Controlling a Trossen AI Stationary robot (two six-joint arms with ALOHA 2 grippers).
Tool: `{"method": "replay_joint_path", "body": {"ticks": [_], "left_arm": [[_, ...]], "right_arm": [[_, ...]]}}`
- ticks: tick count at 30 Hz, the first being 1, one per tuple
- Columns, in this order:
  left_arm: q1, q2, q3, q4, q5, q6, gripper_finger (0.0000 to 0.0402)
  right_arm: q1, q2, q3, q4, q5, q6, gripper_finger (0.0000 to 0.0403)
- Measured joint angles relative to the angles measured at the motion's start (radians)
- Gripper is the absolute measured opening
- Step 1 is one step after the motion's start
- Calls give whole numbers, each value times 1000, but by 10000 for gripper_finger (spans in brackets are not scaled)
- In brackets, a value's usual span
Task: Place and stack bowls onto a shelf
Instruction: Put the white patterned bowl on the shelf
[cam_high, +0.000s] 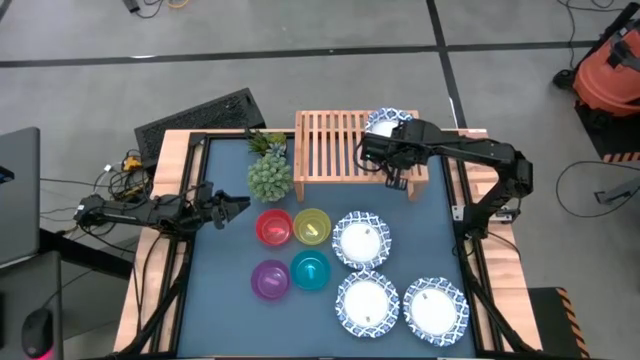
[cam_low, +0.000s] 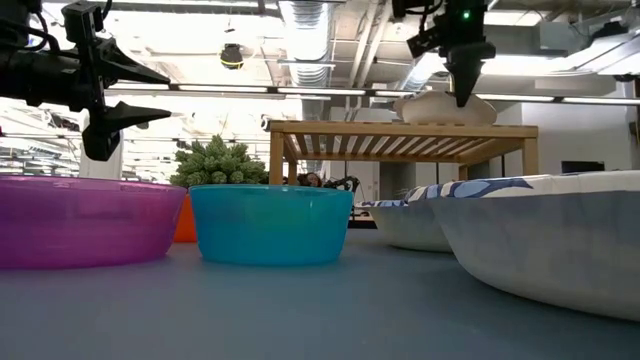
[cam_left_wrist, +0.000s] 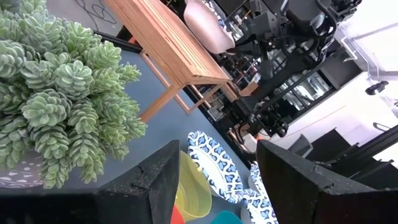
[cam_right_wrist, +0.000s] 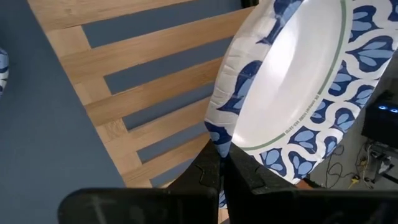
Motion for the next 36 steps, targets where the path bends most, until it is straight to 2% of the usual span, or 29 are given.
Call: {"method": "replay_joint_path", "body": {"ticks": [7,14,18,31,36], "left_arm": [[0,0,0,0,0,0,197],[0,0,0,0,-1,5,197],[0,0,0,0,-1,11,197],[0,0,0,0,2,11,197],[0,0,0,0,2,11,197]], "right_arm": [[0,0,0,0,0,2,47],[10,0,0,32,1,-31,23],[23,0,0,31,2,-37,23],[-19,0,0,0,21,7,34],[-20,0,0,0,2,7,55]]}}
